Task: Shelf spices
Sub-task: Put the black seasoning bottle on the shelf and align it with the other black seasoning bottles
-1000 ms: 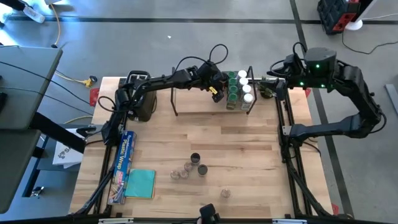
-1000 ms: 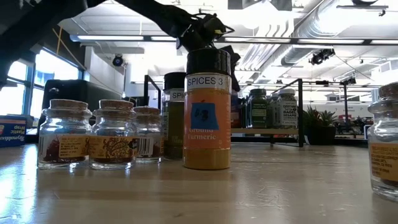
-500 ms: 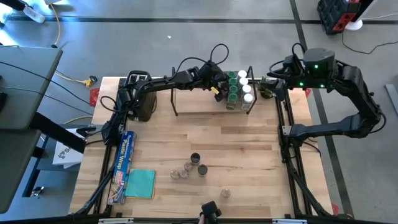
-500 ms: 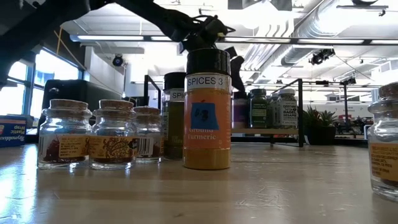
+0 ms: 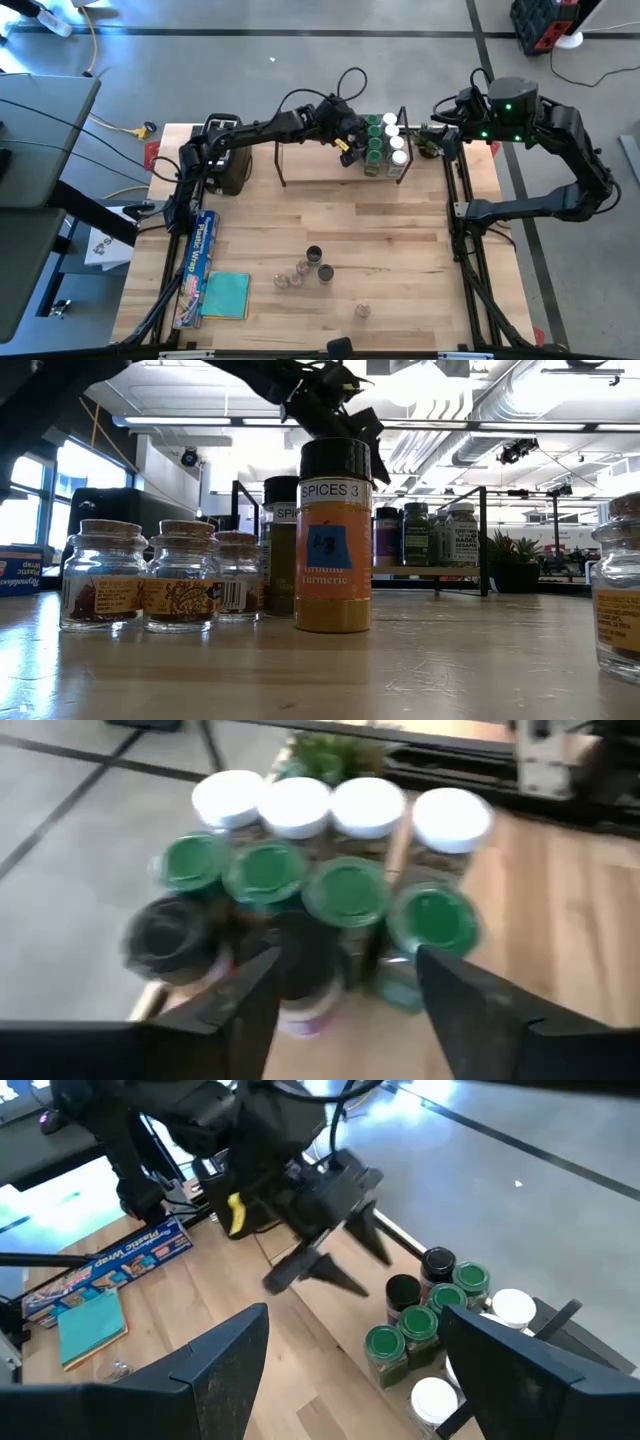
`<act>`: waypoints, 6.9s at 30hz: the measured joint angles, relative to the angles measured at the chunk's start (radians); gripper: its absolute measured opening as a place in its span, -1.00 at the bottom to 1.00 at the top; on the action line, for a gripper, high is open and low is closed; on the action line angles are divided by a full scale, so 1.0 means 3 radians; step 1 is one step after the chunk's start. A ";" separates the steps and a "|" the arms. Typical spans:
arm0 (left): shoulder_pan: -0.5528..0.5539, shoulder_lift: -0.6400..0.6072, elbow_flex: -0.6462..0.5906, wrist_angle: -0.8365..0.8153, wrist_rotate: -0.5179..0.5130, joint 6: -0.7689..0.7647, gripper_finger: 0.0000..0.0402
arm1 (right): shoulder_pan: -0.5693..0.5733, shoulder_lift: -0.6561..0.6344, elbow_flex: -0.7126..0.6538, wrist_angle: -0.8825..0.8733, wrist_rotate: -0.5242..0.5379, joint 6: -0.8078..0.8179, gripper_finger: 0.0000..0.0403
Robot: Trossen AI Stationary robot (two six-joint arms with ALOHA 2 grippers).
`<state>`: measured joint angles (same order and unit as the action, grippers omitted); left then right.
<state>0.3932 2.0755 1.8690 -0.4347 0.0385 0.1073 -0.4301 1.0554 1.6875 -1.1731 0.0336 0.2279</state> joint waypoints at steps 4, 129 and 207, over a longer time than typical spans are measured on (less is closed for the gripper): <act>-0.0030 0.0042 -0.0021 0.0010 0.0031 -0.0072 -0.21 | 0.0000 0.0000 0.0000 0.0005 0.0013 0.0021 0.45; -0.2411 -0.0552 -0.0627 -0.1982 -0.1177 -0.2955 0.54 | 0.0001 0.0556 -0.0001 -0.0134 -0.0898 -0.1489 0.45; -0.0353 -0.0108 0.0896 -0.1839 -0.0673 -0.1352 -0.03 | -0.0006 -0.0512 0.0000 -0.0411 -0.0022 -0.1099 0.45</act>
<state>0.2872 2.0431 2.1380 -0.9865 -0.1633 -0.2984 -0.4320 0.9016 1.6875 -1.2963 0.0269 -0.1017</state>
